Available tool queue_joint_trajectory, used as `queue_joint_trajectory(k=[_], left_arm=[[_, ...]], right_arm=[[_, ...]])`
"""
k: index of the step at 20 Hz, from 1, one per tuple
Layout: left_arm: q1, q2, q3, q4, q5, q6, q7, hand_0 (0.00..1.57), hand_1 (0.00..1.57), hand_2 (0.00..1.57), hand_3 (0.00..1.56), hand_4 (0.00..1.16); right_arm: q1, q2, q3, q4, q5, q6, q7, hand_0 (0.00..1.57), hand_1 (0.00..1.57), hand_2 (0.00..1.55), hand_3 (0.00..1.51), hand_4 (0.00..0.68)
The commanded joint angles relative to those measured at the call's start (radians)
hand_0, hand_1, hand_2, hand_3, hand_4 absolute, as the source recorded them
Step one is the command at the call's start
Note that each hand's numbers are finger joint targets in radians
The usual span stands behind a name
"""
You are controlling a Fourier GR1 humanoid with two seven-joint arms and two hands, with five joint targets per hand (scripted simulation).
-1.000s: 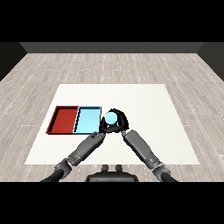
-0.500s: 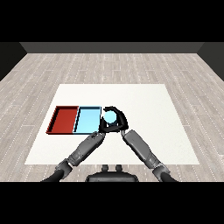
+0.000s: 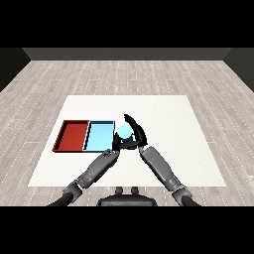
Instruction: Pick the blue can and put it in the blue box
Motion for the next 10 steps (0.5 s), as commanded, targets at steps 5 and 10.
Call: queue_joint_trajectory(k=[5, 10], left_arm=[[0.058, -0.003, 0.048, 0.058, 0.023, -0.075, -0.094, 1.57, 1.57, 1.57, 1.49, 1.14], [0.029, -0.003, 0.110, 0.054, -0.024, -0.011, -0.071, 1.57, 1.57, 1.57, 1.49, 1.14]], right_arm=[[0.038, -0.015, -0.152, -0.130, -0.107, 0.053, 0.038, 0.00, 0.00, 0.00, 0.00, 0.000], [0.135, -0.054, -0.169, -0.323, -0.136, 0.079, 0.047, 0.00, 0.00, 0.00, 0.00, 0.000]])
